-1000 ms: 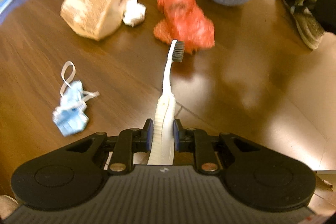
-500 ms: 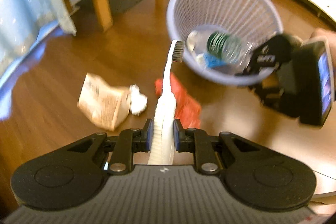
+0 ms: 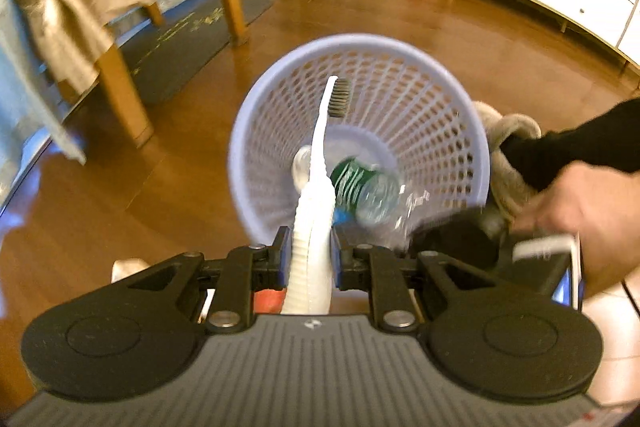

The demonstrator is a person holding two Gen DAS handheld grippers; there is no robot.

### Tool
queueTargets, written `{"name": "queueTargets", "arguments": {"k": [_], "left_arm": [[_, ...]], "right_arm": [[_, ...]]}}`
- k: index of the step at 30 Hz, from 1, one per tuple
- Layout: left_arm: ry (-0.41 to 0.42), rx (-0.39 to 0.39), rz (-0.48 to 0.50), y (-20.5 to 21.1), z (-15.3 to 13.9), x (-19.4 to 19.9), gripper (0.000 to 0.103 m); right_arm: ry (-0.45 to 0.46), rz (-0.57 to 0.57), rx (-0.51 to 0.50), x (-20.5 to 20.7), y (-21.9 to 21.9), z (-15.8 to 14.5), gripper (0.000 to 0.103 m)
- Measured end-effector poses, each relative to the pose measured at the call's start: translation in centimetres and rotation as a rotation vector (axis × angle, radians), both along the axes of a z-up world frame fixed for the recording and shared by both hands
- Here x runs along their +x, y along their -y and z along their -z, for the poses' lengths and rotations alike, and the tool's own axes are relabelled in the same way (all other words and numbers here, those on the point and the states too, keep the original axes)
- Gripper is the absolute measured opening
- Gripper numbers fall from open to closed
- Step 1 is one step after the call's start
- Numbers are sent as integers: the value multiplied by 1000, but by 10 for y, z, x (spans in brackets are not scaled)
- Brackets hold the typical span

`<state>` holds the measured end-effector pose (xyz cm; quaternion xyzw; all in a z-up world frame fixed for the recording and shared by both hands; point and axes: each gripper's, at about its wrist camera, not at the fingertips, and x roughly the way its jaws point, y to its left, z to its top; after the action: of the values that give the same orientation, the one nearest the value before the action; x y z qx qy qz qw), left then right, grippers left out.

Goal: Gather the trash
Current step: 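Carry the toothbrush over the wastebasket and open the left tool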

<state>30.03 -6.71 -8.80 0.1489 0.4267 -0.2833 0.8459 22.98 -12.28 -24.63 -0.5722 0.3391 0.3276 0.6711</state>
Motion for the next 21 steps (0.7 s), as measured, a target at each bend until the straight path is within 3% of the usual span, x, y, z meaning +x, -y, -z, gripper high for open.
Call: {"name": "queueTargets", "arguments": {"k": [4, 8, 17, 21], "left_arm": [[-34, -29, -25, 24, 11, 28, 18], [-17, -49, -52, 26, 12, 38, 18], [24, -16, -139, -31, 12, 12, 17], [37, -12, -205, -64, 17, -5, 23]], "right_arm": [[-2, 5, 4, 1, 1, -1, 9], [-5, 11, 11, 4, 0, -2, 10], [-4, 16, 15, 5, 1, -2, 10], [-5, 19, 15, 7, 0, -2, 10]]}}
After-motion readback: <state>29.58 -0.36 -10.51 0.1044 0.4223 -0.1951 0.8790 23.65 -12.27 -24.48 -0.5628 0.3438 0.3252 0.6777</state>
